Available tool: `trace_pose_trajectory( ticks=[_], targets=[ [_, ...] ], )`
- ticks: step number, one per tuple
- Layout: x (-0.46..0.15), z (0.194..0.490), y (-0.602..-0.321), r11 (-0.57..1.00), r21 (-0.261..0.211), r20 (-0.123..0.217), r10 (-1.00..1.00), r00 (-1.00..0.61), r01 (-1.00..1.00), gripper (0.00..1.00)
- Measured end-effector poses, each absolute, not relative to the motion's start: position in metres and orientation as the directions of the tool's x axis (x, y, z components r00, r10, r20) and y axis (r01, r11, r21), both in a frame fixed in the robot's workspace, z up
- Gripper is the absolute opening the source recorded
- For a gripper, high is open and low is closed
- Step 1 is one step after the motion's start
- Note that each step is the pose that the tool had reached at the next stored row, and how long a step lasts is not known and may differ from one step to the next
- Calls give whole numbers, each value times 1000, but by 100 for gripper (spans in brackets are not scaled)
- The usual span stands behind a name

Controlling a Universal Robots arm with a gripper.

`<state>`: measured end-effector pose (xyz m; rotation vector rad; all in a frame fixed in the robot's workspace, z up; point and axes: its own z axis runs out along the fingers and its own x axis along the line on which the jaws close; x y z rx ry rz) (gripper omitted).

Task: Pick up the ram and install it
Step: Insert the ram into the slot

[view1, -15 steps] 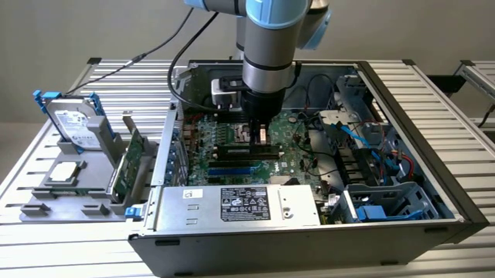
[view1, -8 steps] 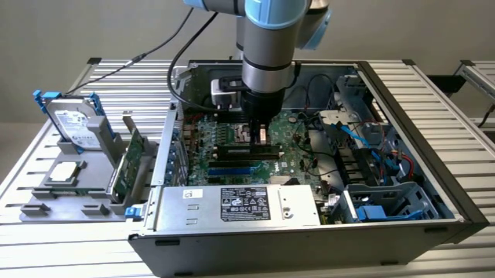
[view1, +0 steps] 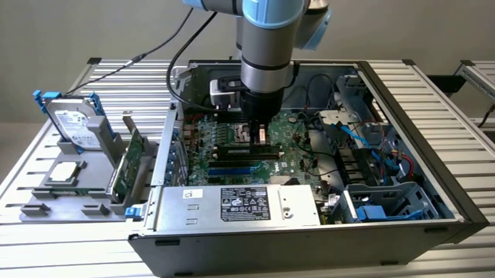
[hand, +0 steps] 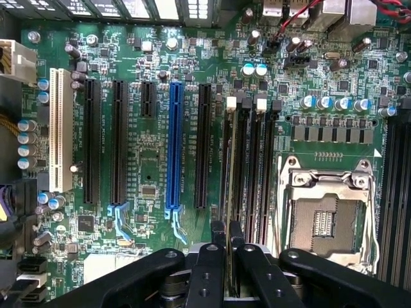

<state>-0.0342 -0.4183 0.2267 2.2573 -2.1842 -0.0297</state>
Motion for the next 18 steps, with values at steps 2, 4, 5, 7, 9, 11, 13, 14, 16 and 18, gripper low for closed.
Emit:
trace_pose_trajectory(
  ticks=[2, 4, 5, 7, 9, 11, 13, 14, 16, 18],
  targets=[
    [-34, 227, -418, -33, 14, -11, -999, 33, -999, 14],
    [-35, 227, -418, -33, 14, -10, -999, 33, -999, 14],
    [-35, 227, -418, -33, 14, -9, -999, 33, -999, 14],
    [-35, 226, -417, -33, 14, -9, -999, 33, -999, 14],
    [-35, 226, -417, -33, 14, -9, -999, 33, -999, 14],
    [-35, 226, -417, -33, 14, -9, -999, 33, -999, 14],
    [-35, 225, -417, -33, 14, -9, -999, 33, -999, 14],
    [-35, 225, -417, -33, 14, -9, -999, 33, -999, 14],
    [-35, 225, -417, -33, 14, -8, -999, 33, -999, 14],
    [-35, 224, -416, -33, 14, -8, -999, 33, -999, 14]
  ],
)
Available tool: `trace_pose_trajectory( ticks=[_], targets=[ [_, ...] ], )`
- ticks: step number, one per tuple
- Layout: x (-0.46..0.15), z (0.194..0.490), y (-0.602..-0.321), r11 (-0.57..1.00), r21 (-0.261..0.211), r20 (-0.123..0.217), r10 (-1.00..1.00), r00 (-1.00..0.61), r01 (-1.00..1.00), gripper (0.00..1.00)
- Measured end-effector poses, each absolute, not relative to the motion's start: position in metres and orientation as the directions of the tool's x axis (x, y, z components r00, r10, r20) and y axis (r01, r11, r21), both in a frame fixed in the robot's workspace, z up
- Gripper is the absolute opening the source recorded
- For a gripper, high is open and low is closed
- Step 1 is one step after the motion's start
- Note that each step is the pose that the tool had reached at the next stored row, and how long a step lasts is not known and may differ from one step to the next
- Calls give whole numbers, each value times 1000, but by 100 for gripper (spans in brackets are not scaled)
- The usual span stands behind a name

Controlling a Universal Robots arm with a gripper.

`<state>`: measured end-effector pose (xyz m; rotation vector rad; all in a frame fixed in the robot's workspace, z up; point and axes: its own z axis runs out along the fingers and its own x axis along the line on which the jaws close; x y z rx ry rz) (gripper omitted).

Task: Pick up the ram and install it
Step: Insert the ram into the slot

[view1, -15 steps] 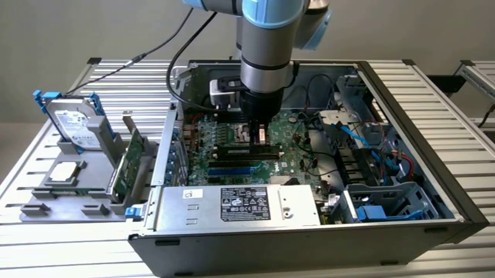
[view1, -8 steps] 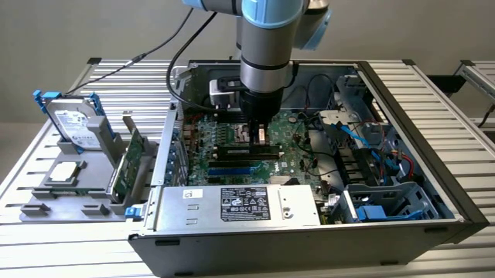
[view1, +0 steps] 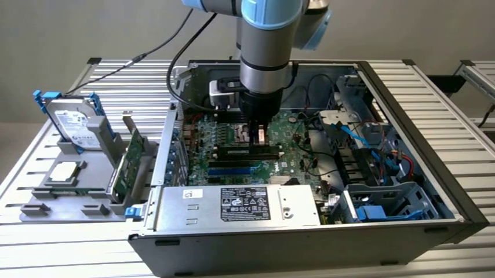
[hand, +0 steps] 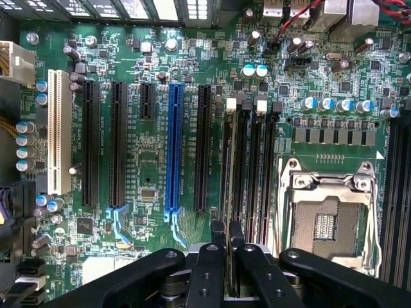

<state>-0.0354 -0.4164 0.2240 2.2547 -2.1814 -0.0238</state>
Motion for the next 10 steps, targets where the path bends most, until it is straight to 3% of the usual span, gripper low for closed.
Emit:
trace_pose_trajectory(
  ticks=[10],
  targets=[
    [-36, 222, -415, -33, 14, -7, -999, 33, -999, 14]
  ],
)
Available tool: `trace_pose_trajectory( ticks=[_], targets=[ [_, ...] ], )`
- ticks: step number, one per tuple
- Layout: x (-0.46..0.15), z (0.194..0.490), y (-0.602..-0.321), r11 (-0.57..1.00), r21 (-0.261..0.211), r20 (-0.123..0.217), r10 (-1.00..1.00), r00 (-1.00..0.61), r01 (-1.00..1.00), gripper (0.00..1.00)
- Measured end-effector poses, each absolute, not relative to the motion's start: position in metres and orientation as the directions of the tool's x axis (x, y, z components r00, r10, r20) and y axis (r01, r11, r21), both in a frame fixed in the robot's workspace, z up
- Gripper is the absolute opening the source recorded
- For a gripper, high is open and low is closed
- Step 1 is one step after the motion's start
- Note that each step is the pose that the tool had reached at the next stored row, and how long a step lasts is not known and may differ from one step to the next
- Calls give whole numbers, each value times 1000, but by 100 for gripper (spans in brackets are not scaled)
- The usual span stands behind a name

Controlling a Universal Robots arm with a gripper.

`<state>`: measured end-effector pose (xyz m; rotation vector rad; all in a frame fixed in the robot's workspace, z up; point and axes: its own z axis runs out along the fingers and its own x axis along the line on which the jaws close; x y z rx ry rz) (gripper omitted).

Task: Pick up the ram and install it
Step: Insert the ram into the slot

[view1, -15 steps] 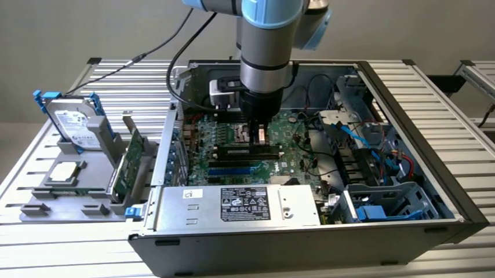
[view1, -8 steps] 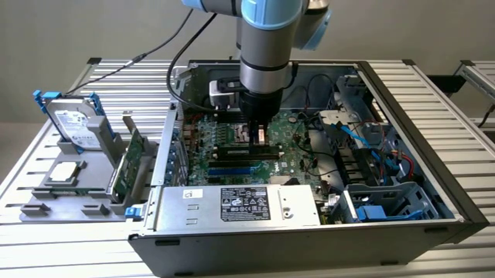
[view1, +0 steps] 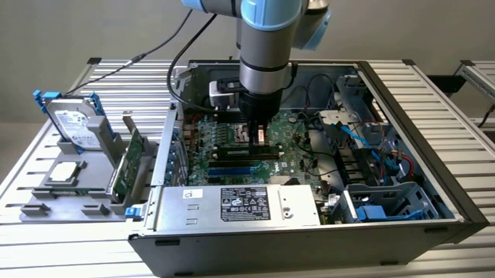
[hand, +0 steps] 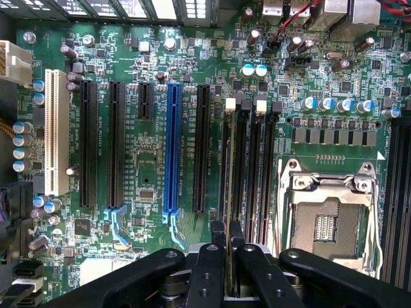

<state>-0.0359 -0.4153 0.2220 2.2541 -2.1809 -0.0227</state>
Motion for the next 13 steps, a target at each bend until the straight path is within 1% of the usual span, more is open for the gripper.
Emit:
trace_pose_trajectory(
  ticks=[13],
  targets=[
    [-36, 219, -414, -33, 14, 2, -999, 33, -999, 14]
  ],
)
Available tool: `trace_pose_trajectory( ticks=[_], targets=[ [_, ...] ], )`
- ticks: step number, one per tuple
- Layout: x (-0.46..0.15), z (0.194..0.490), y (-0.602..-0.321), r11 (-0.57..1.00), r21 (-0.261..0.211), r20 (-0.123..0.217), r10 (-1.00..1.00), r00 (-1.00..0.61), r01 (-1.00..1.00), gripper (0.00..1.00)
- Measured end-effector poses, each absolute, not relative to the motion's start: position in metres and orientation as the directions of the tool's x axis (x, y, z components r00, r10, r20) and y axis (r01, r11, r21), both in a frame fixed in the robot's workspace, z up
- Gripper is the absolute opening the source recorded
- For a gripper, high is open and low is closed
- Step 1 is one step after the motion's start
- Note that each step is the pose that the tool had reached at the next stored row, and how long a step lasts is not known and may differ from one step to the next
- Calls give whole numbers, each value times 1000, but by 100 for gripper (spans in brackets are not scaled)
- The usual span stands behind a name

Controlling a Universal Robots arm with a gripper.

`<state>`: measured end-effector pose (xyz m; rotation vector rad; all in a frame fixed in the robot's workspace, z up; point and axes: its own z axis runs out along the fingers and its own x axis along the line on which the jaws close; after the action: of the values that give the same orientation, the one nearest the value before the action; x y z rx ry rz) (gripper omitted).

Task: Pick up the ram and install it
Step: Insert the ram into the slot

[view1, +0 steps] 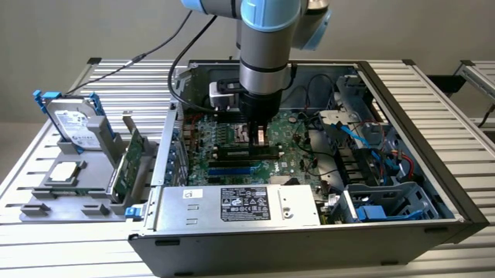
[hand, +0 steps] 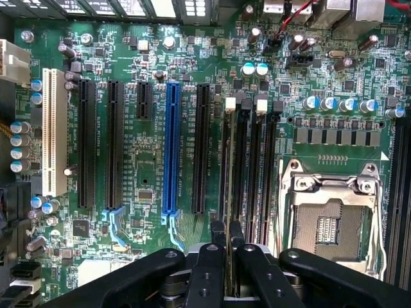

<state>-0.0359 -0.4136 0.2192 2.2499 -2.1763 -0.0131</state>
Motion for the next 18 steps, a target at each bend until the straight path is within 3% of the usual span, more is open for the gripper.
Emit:
trace_pose_trajectory(
  ticks=[3, 5, 8, 13, 14, 18],
  targets=[
    [-36, 219, -414, -33, 14, 2, -999, 33, -999, 15],
    [-36, 219, -414, -33, 14, 2, -999, 33, -999, 21],
    [-36, 219, -414, -33, 14, 2, -999, 33, -999, 39],
    [-36, 227, -414, -33, 16, 2, -999, 33, -999, 51],
    [-36, 230, -414, -33, 17, 2, -999, 33, -999, 57],
    [-37, 241, -414, -33, 20, 2, -999, 33, -999, 57]
  ],
)
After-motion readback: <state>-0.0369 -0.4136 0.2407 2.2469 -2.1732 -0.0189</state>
